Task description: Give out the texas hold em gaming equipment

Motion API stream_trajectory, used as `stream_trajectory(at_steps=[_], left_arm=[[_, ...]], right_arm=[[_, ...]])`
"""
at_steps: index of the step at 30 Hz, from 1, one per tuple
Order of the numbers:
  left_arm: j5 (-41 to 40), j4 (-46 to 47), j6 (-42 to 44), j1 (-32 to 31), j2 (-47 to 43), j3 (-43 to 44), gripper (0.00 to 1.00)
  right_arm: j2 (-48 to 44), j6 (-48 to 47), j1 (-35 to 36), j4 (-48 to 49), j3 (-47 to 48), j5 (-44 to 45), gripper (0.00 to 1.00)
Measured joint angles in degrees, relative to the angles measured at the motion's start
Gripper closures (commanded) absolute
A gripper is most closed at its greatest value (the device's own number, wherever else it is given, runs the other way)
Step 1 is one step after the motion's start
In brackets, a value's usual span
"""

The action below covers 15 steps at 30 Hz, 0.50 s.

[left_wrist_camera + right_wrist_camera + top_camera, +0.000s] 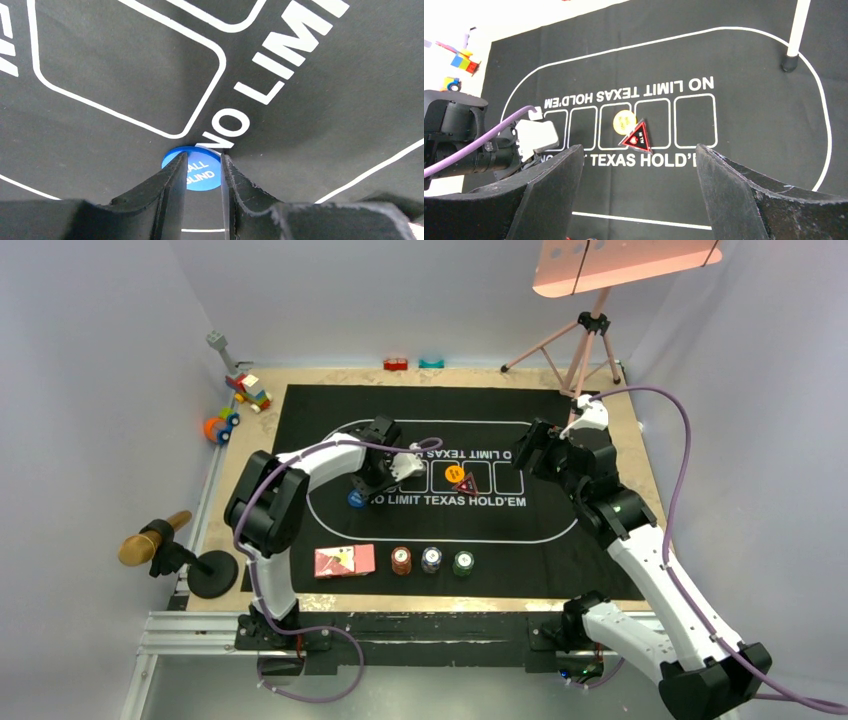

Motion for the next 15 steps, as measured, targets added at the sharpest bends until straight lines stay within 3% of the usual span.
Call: stream_trajectory(at_steps=[15], left_arm=[[-4.6,0.8,3.6,8.6,-1.3,-2.0,0.63]], right_arm=[[2.7,0.0,0.0,0.2,0.0,0.0,0.14]])
